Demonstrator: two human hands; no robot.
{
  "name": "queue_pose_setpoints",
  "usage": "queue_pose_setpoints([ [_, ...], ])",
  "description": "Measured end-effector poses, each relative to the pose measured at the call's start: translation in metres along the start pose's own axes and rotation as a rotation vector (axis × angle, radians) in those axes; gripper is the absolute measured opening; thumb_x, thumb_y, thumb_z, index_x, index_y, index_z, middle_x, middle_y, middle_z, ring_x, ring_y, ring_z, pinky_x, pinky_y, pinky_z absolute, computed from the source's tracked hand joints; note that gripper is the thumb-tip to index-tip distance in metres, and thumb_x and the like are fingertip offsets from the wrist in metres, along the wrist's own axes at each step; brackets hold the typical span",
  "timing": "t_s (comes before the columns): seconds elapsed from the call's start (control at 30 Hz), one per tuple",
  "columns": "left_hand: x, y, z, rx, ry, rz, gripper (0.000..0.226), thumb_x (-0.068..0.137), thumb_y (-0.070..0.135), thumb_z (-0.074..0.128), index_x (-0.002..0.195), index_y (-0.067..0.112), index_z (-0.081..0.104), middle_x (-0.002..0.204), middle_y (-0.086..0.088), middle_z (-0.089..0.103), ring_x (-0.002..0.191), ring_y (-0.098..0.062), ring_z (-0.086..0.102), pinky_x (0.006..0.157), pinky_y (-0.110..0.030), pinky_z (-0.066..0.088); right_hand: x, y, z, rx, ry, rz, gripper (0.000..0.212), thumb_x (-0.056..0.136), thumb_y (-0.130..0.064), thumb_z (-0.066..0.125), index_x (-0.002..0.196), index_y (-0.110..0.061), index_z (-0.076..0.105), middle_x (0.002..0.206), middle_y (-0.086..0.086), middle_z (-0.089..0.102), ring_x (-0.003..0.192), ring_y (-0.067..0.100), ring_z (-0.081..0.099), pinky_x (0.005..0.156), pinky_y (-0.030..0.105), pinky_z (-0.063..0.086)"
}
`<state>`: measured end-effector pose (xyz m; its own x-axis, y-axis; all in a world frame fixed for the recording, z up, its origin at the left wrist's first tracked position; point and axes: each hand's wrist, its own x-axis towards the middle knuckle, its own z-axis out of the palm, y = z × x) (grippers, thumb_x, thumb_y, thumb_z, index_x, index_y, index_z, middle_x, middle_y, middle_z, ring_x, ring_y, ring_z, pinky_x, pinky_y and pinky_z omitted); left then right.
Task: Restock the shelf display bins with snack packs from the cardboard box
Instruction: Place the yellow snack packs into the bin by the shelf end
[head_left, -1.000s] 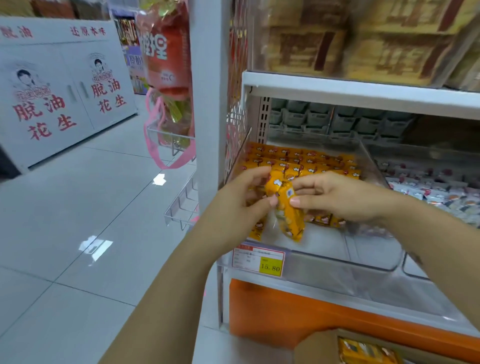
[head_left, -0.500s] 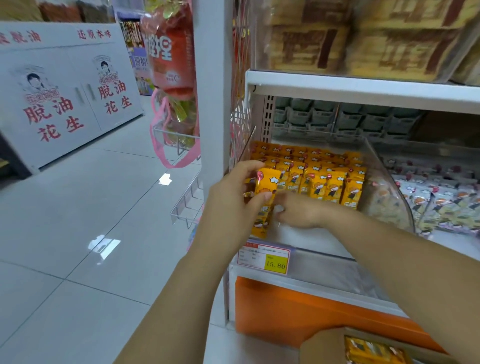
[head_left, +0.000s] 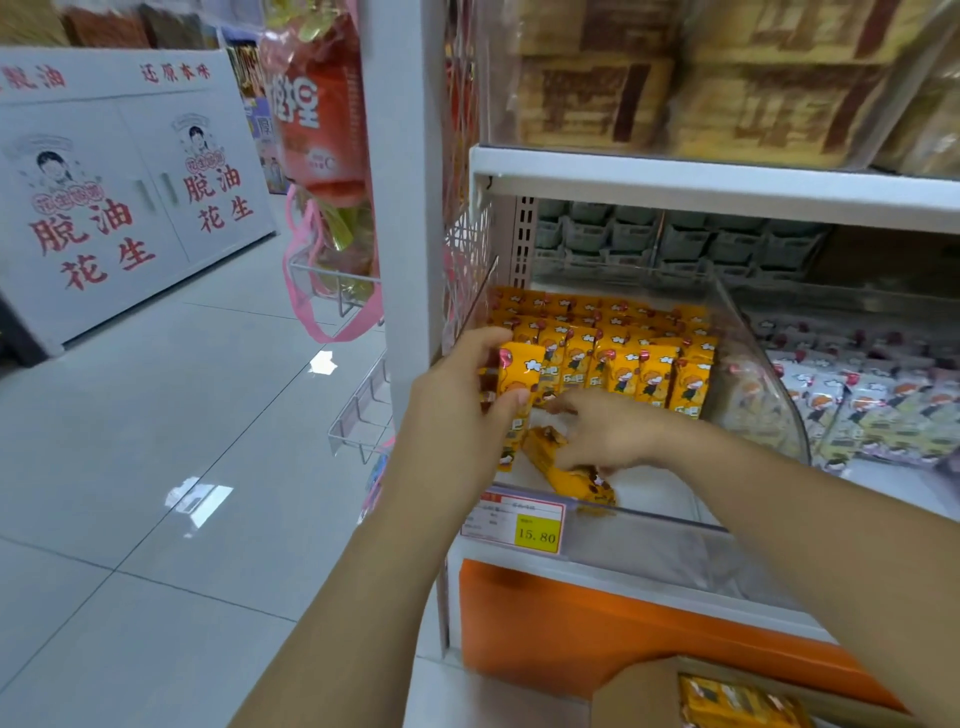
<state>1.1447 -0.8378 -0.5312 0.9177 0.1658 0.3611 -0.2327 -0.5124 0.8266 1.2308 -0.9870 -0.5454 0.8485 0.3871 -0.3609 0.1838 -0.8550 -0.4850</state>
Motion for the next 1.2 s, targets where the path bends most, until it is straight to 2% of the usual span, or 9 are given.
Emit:
queue_pose_setpoints([
  [0.1,0.001,0.001,0.005,0.033,-0.043,-0.005,0.044,0.086,0.012,0.068,0.125,0.025,0.054,0.1,0.014,0.059,0.092,-0.004,0.059,0.078,-0.008,0.046,-0.02,0.004,-0.015,0.313,0.109,-0.062,0.068,0.081,-0.002,0.065,0.139,-0.022,0.035,0.095,0.019,0.061,0.064,0.016,0.058,0.058,0.029,0.052],
  [0.33,0.002,0.004,0.017,-0.045,-0.142,-0.086,0.046,0.085,0.012,0.07,0.124,0.028,0.053,0.109,0.005,0.063,0.097,-0.013,0.061,0.09,-0.036,0.051,-0.042,0.007,-0.025,0.372,0.176,-0.149,0.039,0.079,-0.006,0.071,0.102,-0.024,0.045,0.1,-0.004,0.054,0.063,0.01,0.058,0.056,0.024,0.047],
  [0.47,0.004,0.002,0.019,-0.133,-0.13,-0.123,0.043,0.084,0.012,0.071,0.113,0.037,0.052,0.111,0.0,0.062,0.1,-0.018,0.062,0.091,-0.042,0.052,-0.048,0.01,-0.024,0.487,0.166,-0.238,0.063,0.076,-0.001,0.075,0.122,-0.024,0.039,0.095,-0.004,0.058,0.055,-0.006,0.058,0.053,0.013,0.046],
  [0.6,0.006,-0.001,0.02,-0.165,-0.149,-0.132,0.044,0.084,0.012,0.071,0.114,0.037,0.052,0.113,0.0,0.061,0.102,-0.018,0.062,0.092,-0.043,0.052,-0.055,0.004,-0.028,0.398,0.226,-0.352,0.026,0.084,-0.015,0.07,0.106,-0.016,0.059,0.09,0.006,0.068,0.053,0.002,0.057,0.05,0.017,0.046],
  [0.8,0.008,-0.004,0.019,-0.186,-0.148,-0.091,0.042,0.085,0.012,0.07,0.112,0.04,0.054,0.114,-0.001,0.063,0.102,-0.019,0.063,0.092,-0.044,0.052,-0.05,-0.01,-0.037,0.158,0.335,-0.419,0.025,0.079,-0.031,0.075,0.101,-0.021,0.067,0.079,-0.007,0.067,0.054,0.003,0.06,0.048,0.02,0.047],
  [0.87,0.008,-0.007,0.017,-0.197,-0.158,-0.098,0.043,0.088,0.009,0.065,0.122,0.034,0.055,0.119,-0.001,0.063,0.108,-0.017,0.061,0.097,-0.043,0.05,-0.045,-0.014,-0.037,0.102,0.331,-0.413,0.019,0.077,-0.034,0.075,0.091,-0.025,0.067,0.075,-0.006,0.066,0.059,0.017,0.063,0.05,0.027,0.049],
  [1.03,0.003,-0.009,0.005,-0.257,-0.173,-0.077,0.05,0.094,-0.004,0.051,0.12,0.039,0.049,0.117,0.009,0.061,0.113,-0.007,0.058,0.1,-0.032,0.048,-0.026,-0.018,-0.033,0.019,0.354,-0.353,0.023,0.077,-0.033,0.075,0.096,-0.022,0.067,0.079,-0.008,0.063,0.069,0.011,0.061,0.059,0.026,0.046],
  [1.13,-0.002,-0.01,-0.003,-0.189,-0.191,-0.04,0.045,0.095,-0.002,0.048,0.121,0.034,0.051,0.111,0.02,0.057,0.101,0.006,0.057,0.085,-0.004,0.044,-0.007,-0.018,-0.029,-0.083,0.412,-0.309,0.034,0.077,-0.041,0.073,0.108,-0.029,0.064,0.096,-0.01,0.063,0.088,0.013,0.061,0.075,0.031,0.05],
  [1.2,-0.003,-0.01,-0.007,-0.194,-0.187,-0.028,0.038,0.095,-0.001,0.049,0.114,0.032,0.056,0.11,0.017,0.06,0.095,0.007,0.059,0.08,-0.003,0.046,0.008,-0.018,-0.026,-0.194,0.466,-0.266,0.038,0.078,-0.045,0.07,0.112,-0.032,0.061,0.107,-0.005,0.066,0.095,0.019,0.062,0.079,0.037,0.051],
])
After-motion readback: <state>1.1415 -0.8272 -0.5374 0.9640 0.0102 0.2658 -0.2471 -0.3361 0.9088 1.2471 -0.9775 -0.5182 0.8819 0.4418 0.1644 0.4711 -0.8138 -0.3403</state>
